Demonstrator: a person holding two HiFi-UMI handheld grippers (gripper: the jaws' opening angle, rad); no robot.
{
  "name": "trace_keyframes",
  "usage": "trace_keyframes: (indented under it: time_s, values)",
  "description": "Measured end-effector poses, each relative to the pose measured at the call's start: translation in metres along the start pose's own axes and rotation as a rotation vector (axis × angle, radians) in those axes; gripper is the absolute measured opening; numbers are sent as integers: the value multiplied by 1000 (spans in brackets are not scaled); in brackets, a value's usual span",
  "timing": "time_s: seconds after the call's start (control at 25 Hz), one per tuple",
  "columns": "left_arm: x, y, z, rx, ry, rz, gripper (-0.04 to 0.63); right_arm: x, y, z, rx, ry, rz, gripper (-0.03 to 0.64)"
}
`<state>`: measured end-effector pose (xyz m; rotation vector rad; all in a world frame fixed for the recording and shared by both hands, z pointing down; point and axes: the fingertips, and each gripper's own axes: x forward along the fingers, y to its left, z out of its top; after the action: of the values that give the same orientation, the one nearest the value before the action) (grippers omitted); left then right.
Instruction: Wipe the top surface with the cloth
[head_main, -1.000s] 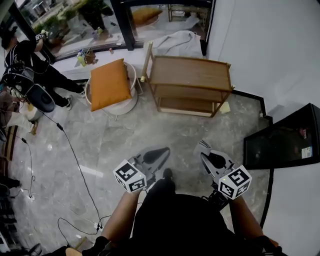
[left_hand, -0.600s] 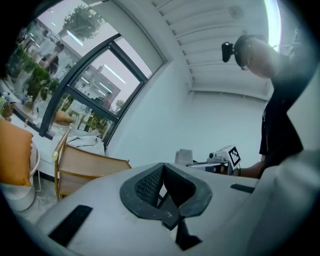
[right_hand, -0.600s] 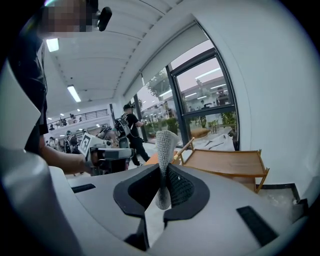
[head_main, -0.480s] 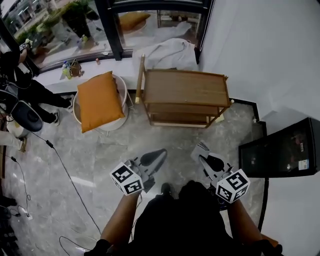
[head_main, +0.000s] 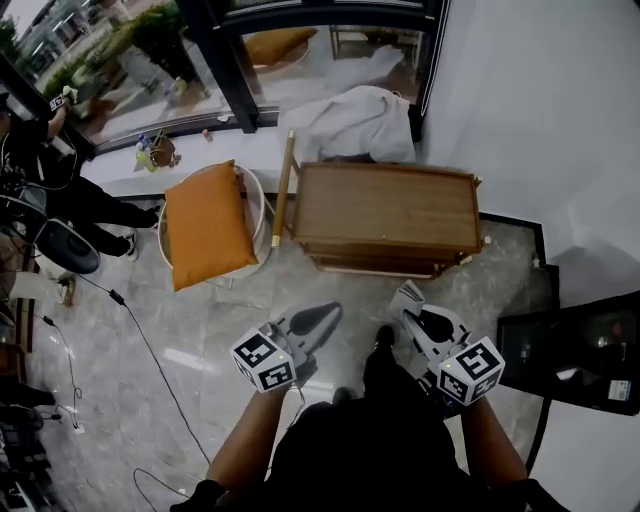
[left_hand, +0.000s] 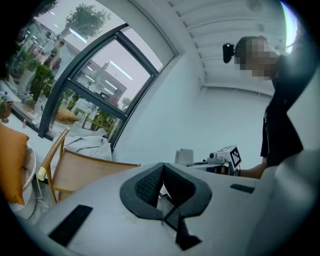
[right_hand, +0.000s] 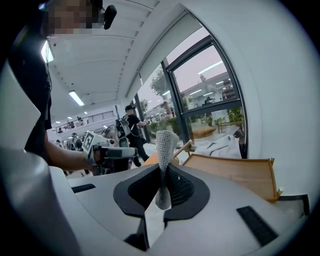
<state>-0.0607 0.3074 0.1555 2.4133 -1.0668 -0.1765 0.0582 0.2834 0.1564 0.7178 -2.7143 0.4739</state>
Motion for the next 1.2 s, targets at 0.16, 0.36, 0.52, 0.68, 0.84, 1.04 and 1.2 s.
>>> trace_keyframes:
  time_s: [0.16,0.36,0.52,0.68,0.84,1.04,1.2]
  values:
    - [44,31,23,-1,23,44,11,21,-54,25,-15,14,33,43]
    - [91,61,47,25,29,87,12,48,-113,50,-13,-3,61,43]
    - [113,80,65,49,30,116,11,71,-142,61,2,-2,58,43]
    - [129,112,80,72,45,157,11,104,-163,74,28,12,49,43]
    - [140,155,97,88,73,191,11,158,-171,94,33,19,77,43]
    - [145,230,120,34,122,252,11,244,-181,112,81,58,75,43]
    - [144,301,127,-20,163,353,11,312,-189,104,128,132,90,43]
